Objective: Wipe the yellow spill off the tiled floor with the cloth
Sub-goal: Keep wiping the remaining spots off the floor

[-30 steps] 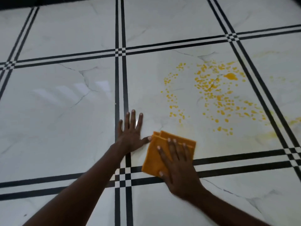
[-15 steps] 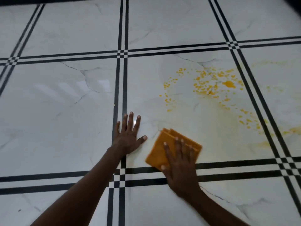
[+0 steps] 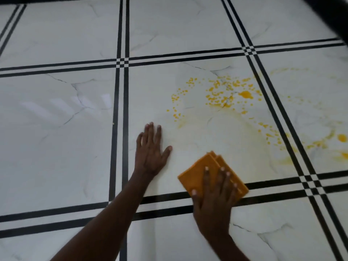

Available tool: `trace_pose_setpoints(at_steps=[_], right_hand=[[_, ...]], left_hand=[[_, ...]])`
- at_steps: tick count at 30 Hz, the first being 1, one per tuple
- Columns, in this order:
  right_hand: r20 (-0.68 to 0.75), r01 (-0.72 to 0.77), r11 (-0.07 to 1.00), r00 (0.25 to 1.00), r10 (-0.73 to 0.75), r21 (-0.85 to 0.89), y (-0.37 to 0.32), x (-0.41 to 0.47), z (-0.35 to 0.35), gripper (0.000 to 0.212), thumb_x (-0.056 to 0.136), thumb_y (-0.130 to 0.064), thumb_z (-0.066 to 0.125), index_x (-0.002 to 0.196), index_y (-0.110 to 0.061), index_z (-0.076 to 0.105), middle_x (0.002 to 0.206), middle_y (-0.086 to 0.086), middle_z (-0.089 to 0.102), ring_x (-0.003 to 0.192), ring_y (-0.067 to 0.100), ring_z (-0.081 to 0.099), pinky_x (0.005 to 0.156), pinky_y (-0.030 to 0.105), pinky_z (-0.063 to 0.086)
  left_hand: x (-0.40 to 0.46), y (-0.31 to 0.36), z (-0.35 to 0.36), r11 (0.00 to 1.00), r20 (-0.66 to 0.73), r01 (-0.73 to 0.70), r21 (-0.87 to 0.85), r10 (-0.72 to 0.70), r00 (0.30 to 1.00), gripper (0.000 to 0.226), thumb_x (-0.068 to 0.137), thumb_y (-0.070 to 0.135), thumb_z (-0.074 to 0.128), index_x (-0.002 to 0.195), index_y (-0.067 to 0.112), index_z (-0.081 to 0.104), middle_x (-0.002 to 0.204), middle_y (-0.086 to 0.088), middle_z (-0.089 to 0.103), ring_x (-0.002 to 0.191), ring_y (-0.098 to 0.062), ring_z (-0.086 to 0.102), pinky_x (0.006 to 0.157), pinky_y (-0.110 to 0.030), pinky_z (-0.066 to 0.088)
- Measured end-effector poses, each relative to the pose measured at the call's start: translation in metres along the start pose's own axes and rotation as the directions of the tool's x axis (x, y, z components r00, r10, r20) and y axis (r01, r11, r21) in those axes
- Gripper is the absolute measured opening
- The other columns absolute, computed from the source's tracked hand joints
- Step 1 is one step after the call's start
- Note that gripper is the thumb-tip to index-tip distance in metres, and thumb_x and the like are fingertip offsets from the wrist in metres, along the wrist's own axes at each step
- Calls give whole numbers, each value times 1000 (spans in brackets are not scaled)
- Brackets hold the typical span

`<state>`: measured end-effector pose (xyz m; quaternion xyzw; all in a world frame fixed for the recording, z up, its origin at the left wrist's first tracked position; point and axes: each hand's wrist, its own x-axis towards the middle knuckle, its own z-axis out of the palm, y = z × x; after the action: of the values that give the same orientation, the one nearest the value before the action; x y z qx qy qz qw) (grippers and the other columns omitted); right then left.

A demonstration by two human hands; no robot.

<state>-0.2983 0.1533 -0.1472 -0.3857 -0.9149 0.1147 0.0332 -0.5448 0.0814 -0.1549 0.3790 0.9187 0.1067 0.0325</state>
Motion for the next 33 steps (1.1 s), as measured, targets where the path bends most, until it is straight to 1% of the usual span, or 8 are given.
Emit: trace_pose_setpoints(at_steps=[5, 11, 15, 18, 23, 26, 30, 33], right_hand=[[125, 464, 883, 882, -454, -68, 38, 122, 3, 75, 98, -62, 33, 163, -26, 24, 170, 19, 15, 156, 42, 19, 125, 61, 12], [29, 195, 973, 981, -192, -121, 60, 184, -3, 70, 98, -53, 28, 162, -24, 28, 168, 21, 22, 153, 47, 24, 122, 65, 16], [80, 490, 872, 870, -487, -24, -11, 138, 16, 70, 96, -52, 37, 161, -26, 32, 169, 15, 24, 155, 42, 23, 122, 65, 18], [99, 621, 783, 783, -615, -46, -36, 198, 25, 67, 99, -54, 35, 161, -31, 30, 169, 12, 25, 155, 40, 24, 122, 64, 20], [7, 300, 943, 953, -302, -143, 1, 340, 6, 68, 100, -51, 29, 163, -25, 26, 165, 22, 30, 147, 49, 33, 117, 67, 24], [1, 206, 972, 978, -207, -110, 9, 295, -3, 70, 99, -48, 29, 163, -21, 25, 168, 22, 22, 150, 49, 26, 118, 69, 21], [122, 560, 827, 826, -551, -56, -19, 183, 8, 74, 94, -47, 41, 162, -22, 29, 170, 18, 19, 155, 45, 20, 119, 69, 21], [168, 668, 742, 739, -652, -56, -39, 251, 11, 79, 92, -51, 44, 163, -24, 24, 171, 14, 20, 156, 41, 20, 121, 66, 21]], left_hand=[[40, -55, -8, 988, 25, 132, 76, -134, 991, 99, 88, 76, 29, 160, 9, 17, 167, -19, 11, 155, -32, 9, 122, -50, 14], [43, -51, -6, 981, -13, 131, 143, -131, 991, 94, 91, 74, 34, 159, 11, 22, 166, -15, 20, 155, -29, 15, 119, -48, 22], [43, -52, -8, 984, -25, 135, 119, -133, 991, 89, 94, 71, 33, 161, 14, 17, 168, -11, 16, 156, -27, 10, 120, -46, 20], [44, -55, -6, 987, -33, 131, 95, -129, 991, 82, 97, 65, 30, 161, 14, 17, 168, -10, 15, 156, -26, 9, 121, -46, 19], [46, -56, -6, 987, -11, 146, 67, -145, 989, 81, 98, 62, 33, 161, 15, 15, 169, -9, 11, 157, -24, 6, 121, -47, 18], [46, -55, -8, 987, 6, 153, 49, -153, 988, 81, 98, 61, 33, 162, 16, 13, 169, -8, 8, 157, -23, 3, 121, -48, 18], [49, -56, -11, 986, 30, 162, 32, -163, 986, 82, 97, 60, 37, 162, 16, 11, 170, -7, 4, 157, -24, 0, 121, -49, 18], [48, -57, -9, 987, 32, 158, 22, -159, 987, 81, 97, 59, 37, 162, 16, 11, 170, -7, 3, 157, -23, 0, 122, -49, 18]])
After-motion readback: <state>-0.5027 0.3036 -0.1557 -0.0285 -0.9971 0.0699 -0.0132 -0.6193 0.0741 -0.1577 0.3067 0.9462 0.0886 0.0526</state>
